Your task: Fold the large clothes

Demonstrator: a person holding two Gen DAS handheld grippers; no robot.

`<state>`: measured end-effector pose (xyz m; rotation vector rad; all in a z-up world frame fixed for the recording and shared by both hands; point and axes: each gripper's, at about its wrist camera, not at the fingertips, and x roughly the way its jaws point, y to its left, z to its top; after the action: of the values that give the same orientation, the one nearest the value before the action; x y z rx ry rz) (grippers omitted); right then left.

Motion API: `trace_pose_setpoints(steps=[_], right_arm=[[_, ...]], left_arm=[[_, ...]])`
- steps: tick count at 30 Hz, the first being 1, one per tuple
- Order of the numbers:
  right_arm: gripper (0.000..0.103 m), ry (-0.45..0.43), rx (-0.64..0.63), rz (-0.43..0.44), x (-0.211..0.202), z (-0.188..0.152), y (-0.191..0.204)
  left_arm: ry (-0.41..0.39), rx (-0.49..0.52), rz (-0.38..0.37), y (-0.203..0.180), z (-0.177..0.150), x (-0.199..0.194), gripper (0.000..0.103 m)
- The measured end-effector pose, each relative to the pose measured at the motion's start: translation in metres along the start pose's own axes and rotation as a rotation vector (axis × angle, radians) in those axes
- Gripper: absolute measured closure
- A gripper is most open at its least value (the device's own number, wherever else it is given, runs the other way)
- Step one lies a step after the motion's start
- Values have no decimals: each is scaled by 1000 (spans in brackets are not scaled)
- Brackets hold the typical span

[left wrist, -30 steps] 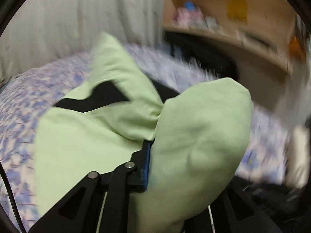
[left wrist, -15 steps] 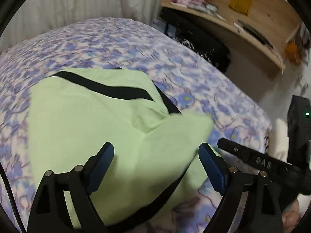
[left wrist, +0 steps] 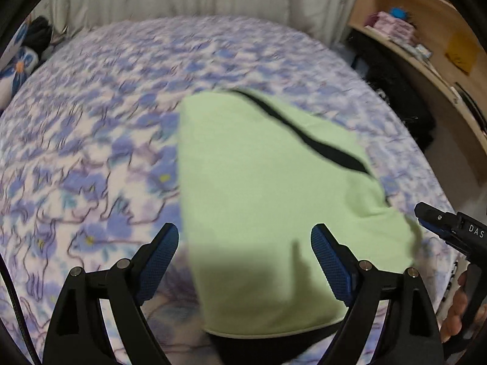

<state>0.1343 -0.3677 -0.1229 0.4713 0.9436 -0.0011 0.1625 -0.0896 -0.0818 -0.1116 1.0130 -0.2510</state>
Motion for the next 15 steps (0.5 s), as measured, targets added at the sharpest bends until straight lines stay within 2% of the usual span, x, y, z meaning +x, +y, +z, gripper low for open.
trace_pose_setpoints(steps=[3, 5, 6, 7, 8, 12, 15], right_arm=[[60, 90, -44, -5, 25, -3, 4], [60, 114, -84, -28, 35, -6, 7], [70, 116, -97, -35, 37, -8, 8], [91, 119, -93, -5, 37, -10, 9], [96, 118, -85, 19, 34, -11, 9], [97, 11, -100, 48, -12, -22, 14], [97, -16, -102, 26, -30, -38, 8]], left_arm=[[35, -18, -5, 12, -7, 12, 15], [56, -13, -8, 14, -10, 19, 15], [66, -15, -16, 16, -12, 22, 15], [68, -20, -27, 16, -13, 22, 15], [70, -24, -37, 17, -13, 23, 15], [58, -4, -59, 12, -14, 16, 16], [64, 56, -78, 4, -23, 13, 16]])
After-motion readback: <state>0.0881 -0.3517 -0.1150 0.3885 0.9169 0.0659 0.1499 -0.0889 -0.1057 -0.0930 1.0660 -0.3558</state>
